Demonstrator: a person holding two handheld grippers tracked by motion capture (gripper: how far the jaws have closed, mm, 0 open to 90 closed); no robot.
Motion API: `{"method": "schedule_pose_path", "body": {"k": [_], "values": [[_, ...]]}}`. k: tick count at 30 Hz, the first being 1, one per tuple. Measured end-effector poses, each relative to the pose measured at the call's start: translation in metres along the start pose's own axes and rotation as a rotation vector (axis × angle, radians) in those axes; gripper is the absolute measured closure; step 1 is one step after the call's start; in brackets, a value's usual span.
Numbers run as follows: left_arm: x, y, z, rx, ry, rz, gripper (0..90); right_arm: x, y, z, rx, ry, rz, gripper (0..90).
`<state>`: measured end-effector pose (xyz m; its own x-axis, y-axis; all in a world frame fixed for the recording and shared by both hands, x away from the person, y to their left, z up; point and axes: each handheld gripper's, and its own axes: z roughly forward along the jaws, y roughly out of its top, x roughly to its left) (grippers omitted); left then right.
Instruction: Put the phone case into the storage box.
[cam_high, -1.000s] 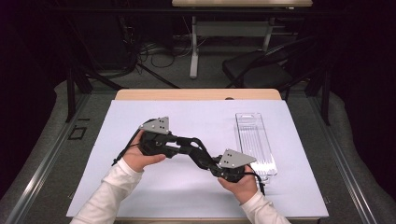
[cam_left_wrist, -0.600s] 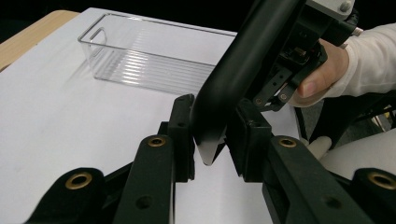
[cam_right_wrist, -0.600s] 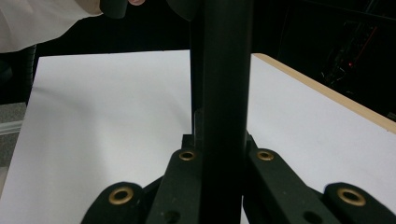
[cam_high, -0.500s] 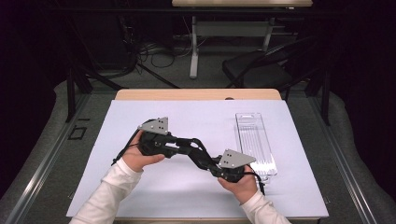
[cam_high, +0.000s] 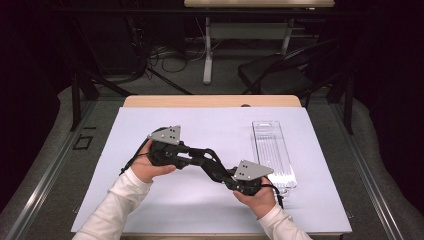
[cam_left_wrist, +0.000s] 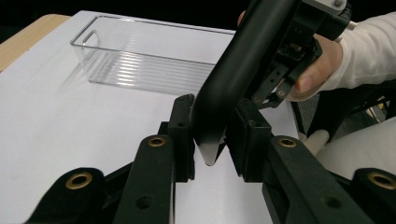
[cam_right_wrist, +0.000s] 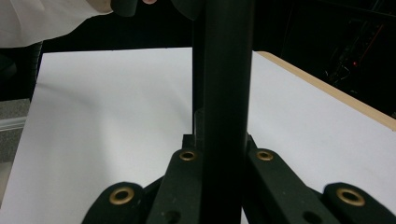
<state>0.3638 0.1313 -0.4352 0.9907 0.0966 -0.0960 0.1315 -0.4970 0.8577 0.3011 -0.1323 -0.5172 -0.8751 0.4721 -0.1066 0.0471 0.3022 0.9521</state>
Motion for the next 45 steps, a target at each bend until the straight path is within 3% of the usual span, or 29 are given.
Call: {"method": "schedule_pose_path", "body": {"k": [14, 28, 45], "values": [[-0.0004, -0.0001, -0.0012, 0.001, -0.019, -0.014, 79.2, -0.0005, -0.0003, 0.0006, 0.002, 0.005, 0.011, 87.8], [-0.0022, -0.0006, -0.0023, -0.002, -0.011, 0.038, 81.0, -0.0014, -0.0002, 0.0005, -0.003, 0.007, 0.021, 87.1], [-0.0013, -0.0022, -0.0017, -0.002, -0.018, 0.032, 81.3, -0.0041, -0.0007, 0.0016, 0.000, 0.003, 0.053, 79.5]]}}
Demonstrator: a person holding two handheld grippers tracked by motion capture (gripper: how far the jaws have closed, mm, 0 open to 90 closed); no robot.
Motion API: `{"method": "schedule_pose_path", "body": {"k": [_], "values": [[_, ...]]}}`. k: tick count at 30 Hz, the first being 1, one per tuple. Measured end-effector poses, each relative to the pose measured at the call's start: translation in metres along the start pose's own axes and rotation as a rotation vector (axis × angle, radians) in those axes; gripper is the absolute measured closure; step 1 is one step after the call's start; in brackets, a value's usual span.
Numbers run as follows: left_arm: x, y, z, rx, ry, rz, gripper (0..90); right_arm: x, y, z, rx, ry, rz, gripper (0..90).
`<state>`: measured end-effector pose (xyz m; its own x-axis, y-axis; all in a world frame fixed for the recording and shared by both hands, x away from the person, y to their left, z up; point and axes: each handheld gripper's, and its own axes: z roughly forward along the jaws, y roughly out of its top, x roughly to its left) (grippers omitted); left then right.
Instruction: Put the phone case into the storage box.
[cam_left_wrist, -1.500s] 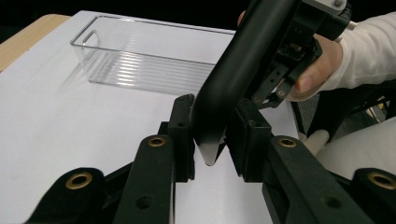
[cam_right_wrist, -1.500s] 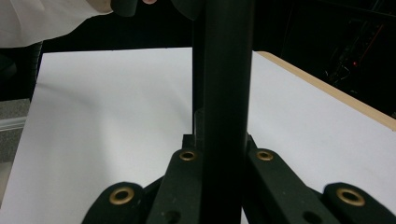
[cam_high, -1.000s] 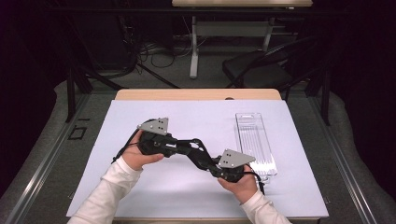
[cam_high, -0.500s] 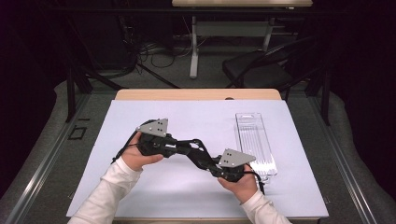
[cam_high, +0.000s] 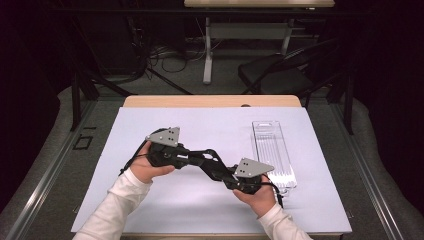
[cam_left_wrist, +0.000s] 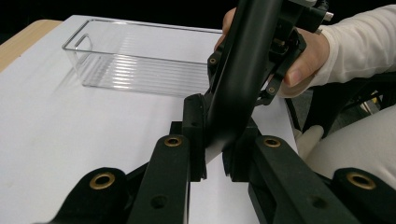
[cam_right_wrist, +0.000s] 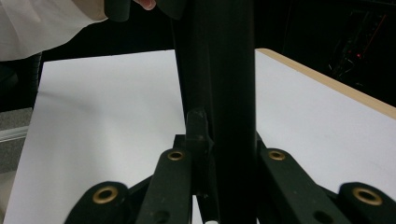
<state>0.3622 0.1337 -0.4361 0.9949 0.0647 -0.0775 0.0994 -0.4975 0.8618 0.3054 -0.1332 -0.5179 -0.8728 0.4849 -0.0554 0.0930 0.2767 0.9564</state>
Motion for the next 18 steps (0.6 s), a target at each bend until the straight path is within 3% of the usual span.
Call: {"method": "schedule_pose_path", "body": {"k": [8, 18], "values": [[0.004, -0.007, 0.001, 0.013, 0.017, -0.011, 81.3, -0.001, 0.001, -0.001, -0.005, -0.030, 0.002, 69.8], [0.010, -0.016, 0.002, 0.034, 0.046, -0.068, 81.3, 0.000, 0.003, -0.002, -0.005, -0.079, -0.029, 57.3]]}}
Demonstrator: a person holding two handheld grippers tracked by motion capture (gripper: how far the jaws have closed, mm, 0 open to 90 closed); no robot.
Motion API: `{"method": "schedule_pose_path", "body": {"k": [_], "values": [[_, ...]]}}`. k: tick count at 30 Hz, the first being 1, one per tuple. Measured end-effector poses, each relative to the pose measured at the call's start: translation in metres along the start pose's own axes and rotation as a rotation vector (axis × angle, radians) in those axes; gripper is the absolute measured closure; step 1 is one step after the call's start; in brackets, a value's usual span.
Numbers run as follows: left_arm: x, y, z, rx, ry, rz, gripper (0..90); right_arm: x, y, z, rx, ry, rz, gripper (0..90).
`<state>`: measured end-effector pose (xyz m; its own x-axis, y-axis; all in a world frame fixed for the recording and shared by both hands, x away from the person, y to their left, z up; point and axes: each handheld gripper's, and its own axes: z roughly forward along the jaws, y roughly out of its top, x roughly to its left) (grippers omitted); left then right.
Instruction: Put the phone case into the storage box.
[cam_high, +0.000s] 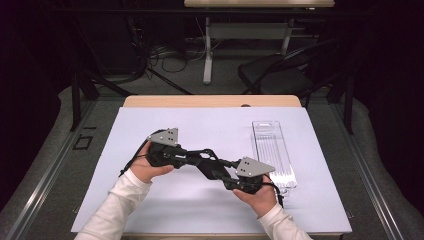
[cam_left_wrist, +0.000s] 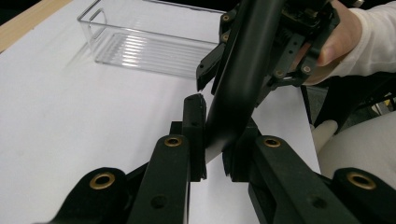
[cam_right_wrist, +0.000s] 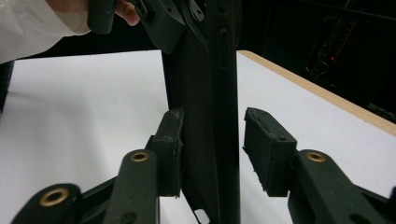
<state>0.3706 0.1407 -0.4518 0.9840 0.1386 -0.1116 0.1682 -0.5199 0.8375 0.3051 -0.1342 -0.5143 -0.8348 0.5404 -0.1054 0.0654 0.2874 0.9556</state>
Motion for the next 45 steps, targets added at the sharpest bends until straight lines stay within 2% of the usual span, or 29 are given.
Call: {"method": "schedule_pose_path", "body": {"k": [7, 10, 12, 15, 17, 22, 28, 34, 38, 40, 45], "values": [[0.001, -0.001, -0.001, 0.016, 0.017, -0.061, 81.2, 0.001, 0.003, -0.002, 0.009, -0.032, -0.028, 54.7], [0.000, 0.000, -0.001, 0.025, 0.028, -0.069, 81.3, 0.002, 0.005, -0.003, 0.011, -0.039, -0.028, 54.4], [-0.001, 0.000, -0.001, 0.033, 0.047, -0.079, 81.2, 0.002, 0.005, -0.003, 0.010, -0.044, -0.030, 54.1], [-0.004, 0.002, -0.003, 0.050, 0.123, -0.114, 81.2, 0.002, 0.007, -0.004, 0.017, -0.054, -0.033, 53.3], [-0.002, 0.002, -0.006, 0.039, 0.133, -0.145, 81.2, 0.003, 0.009, -0.004, 0.018, -0.058, -0.032, 52.8], [-0.002, 0.001, -0.009, 0.038, 0.174, -0.187, 81.2, 0.003, 0.013, -0.006, 0.027, -0.070, -0.042, 52.4], [-0.003, 0.003, -0.012, 0.059, 0.226, -0.237, 81.3, 0.003, 0.018, -0.008, 0.036, -0.078, -0.034, 52.4], [-0.006, 0.010, -0.012, 0.087, 0.258, -0.291, 81.3, 0.002, 0.022, -0.010, 0.057, -0.089, -0.019, 52.9], [-0.008, 0.015, -0.011, 0.100, 0.276, -0.306, 81.3, 0.000, 0.026, -0.012, 0.059, -0.101, -0.016, 53.2], [-0.009, 0.017, -0.010, 0.115, 0.286, -0.300, 81.3, -0.002, 0.028, -0.013, 0.062, -0.108, -0.022, 53.6], [-0.011, 0.021, -0.006, 0.134, 0.281, -0.299, 81.3, -0.004, 0.037, -0.014, 0.063, -0.125, -0.043, 54.3]]}}
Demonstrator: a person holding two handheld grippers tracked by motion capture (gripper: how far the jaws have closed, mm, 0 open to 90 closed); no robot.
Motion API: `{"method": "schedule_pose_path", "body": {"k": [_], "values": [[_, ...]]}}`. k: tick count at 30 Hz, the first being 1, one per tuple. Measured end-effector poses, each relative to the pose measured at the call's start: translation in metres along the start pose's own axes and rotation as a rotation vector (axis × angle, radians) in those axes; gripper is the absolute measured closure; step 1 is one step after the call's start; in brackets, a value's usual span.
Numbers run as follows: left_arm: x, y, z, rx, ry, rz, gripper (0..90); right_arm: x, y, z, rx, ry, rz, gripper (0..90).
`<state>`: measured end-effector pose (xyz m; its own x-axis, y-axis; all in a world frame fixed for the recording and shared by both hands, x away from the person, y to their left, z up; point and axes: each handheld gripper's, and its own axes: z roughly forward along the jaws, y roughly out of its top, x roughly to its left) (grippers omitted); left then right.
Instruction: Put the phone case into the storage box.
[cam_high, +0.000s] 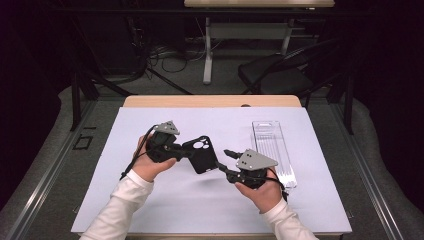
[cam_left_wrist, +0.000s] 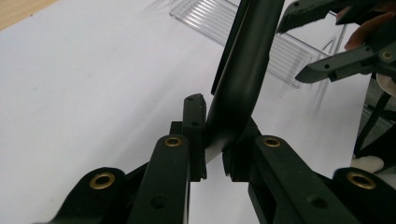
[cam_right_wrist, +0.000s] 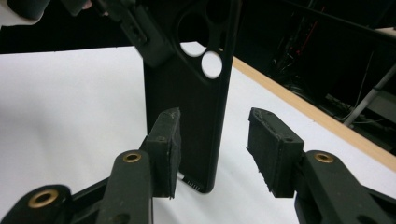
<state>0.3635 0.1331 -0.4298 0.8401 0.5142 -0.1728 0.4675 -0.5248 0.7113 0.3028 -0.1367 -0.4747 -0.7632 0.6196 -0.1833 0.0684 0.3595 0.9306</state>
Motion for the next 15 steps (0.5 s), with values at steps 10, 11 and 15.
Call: {"method": "schedule_pose_path", "body": {"k": [10, 11, 15], "values": [[-0.006, 0.006, 0.005, 0.045, 0.009, 0.054, 81.3, -0.003, 0.016, 0.004, 0.026, 0.008, -0.031, 57.9], [-0.006, 0.006, 0.005, 0.049, 0.012, 0.056, 81.3, -0.003, 0.017, 0.004, 0.028, 0.008, -0.029, 58.2], [-0.006, 0.008, 0.006, 0.065, 0.011, 0.054, 81.3, -0.005, 0.022, 0.005, 0.043, 0.004, -0.046, 60.4]]}}
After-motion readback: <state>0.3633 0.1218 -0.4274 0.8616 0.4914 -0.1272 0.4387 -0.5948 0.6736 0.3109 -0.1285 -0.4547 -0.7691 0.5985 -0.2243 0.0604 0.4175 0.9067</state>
